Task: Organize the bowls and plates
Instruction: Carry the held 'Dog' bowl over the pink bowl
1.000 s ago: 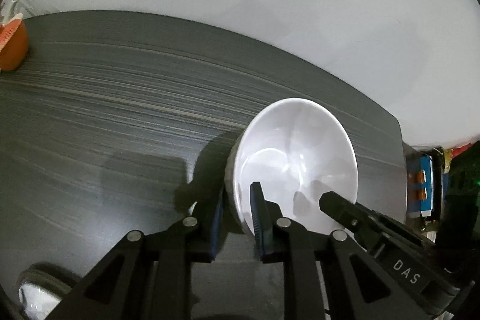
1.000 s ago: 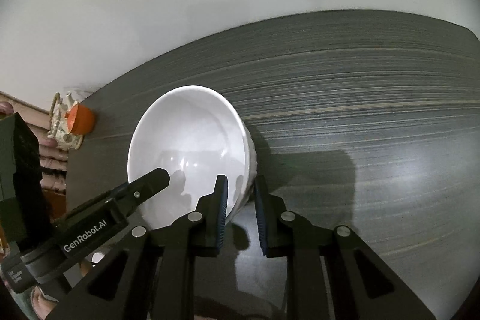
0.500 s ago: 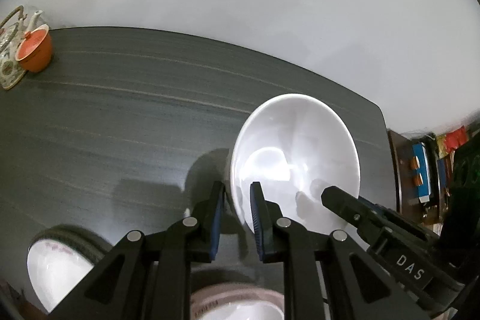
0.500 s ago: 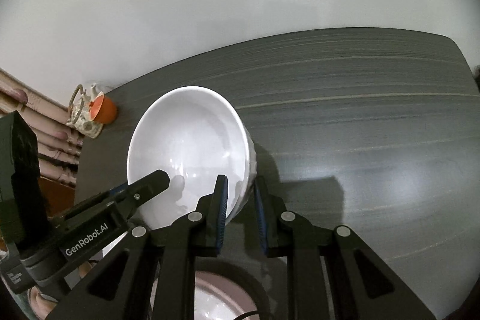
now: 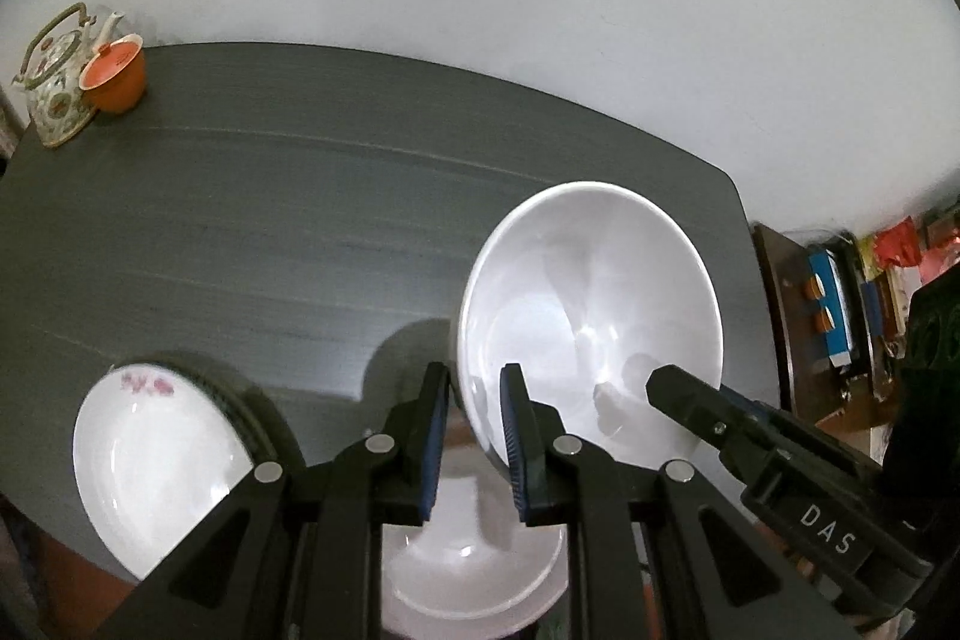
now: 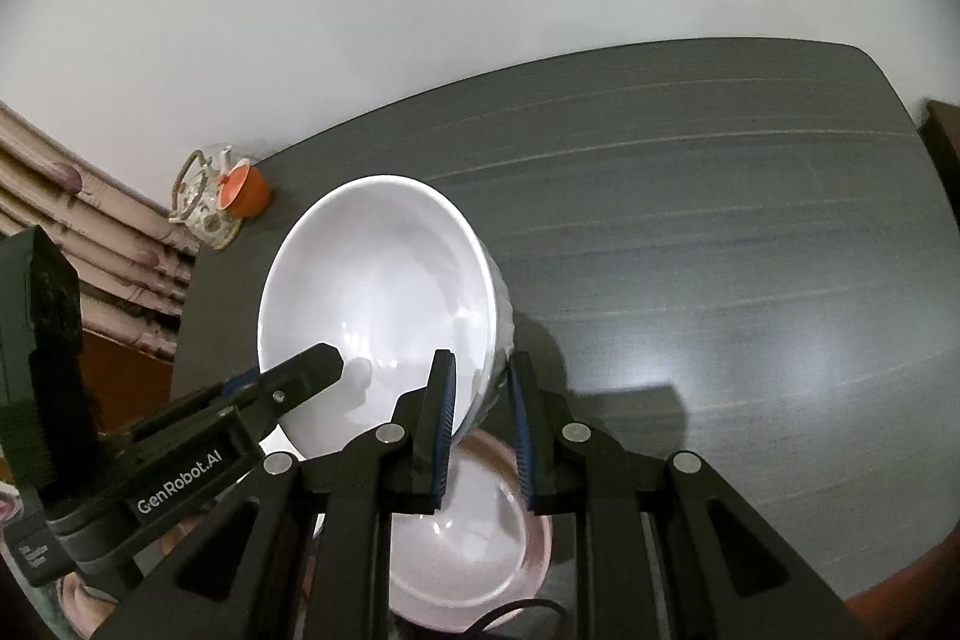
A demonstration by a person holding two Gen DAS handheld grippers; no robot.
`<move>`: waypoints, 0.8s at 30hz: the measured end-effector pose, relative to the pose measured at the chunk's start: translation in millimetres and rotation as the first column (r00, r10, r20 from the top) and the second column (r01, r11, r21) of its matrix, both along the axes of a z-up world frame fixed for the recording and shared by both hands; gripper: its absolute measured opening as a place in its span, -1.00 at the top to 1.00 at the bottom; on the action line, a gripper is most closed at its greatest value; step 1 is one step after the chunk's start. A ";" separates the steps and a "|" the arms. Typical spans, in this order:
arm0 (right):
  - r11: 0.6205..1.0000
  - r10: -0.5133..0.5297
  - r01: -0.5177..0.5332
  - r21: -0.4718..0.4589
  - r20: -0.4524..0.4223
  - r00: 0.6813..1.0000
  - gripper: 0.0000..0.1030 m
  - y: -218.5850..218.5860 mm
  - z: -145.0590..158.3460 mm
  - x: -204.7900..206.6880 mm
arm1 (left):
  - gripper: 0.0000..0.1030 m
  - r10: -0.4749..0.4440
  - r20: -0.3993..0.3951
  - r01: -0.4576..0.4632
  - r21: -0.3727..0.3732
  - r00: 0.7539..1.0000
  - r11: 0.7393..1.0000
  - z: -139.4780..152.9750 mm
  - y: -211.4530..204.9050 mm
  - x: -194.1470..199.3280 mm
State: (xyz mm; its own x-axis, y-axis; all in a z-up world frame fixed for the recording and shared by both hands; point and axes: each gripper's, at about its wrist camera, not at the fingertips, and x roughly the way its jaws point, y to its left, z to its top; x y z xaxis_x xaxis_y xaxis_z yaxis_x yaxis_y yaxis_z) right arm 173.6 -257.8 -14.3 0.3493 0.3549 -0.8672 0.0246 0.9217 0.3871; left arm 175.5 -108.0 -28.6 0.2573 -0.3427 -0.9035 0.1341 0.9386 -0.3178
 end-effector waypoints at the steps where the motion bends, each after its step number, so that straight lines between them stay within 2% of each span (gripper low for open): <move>1: 1.000 0.001 -0.001 -0.001 0.006 1.000 0.66 0.3 2.2 -5.9 | 0.66 -0.002 0.001 0.002 -0.001 1.000 1.000 0.9 1.9 -5.6; 13: 1.000 0.011 -0.011 0.004 -0.018 1.000 0.66 10.6 1.4 -63.9 | 0.66 -0.004 -0.015 0.004 0.005 1.000 1.000 0.1 33.6 -61.5; 24: 1.000 0.019 -0.020 -0.003 -0.082 0.996 0.66 18.7 -26.1 -85.8 | 0.66 -0.005 -0.063 0.008 0.046 0.998 0.999 -32.2 32.6 -77.8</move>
State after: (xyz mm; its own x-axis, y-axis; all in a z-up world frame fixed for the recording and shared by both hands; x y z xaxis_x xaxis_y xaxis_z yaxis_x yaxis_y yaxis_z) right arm 87.8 -239.1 -40.5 0.2701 0.3580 -0.8938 0.0382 0.9236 0.3814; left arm 97.7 -75.4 -60.8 0.1971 -0.3017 -0.9328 0.1212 0.9517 -0.2822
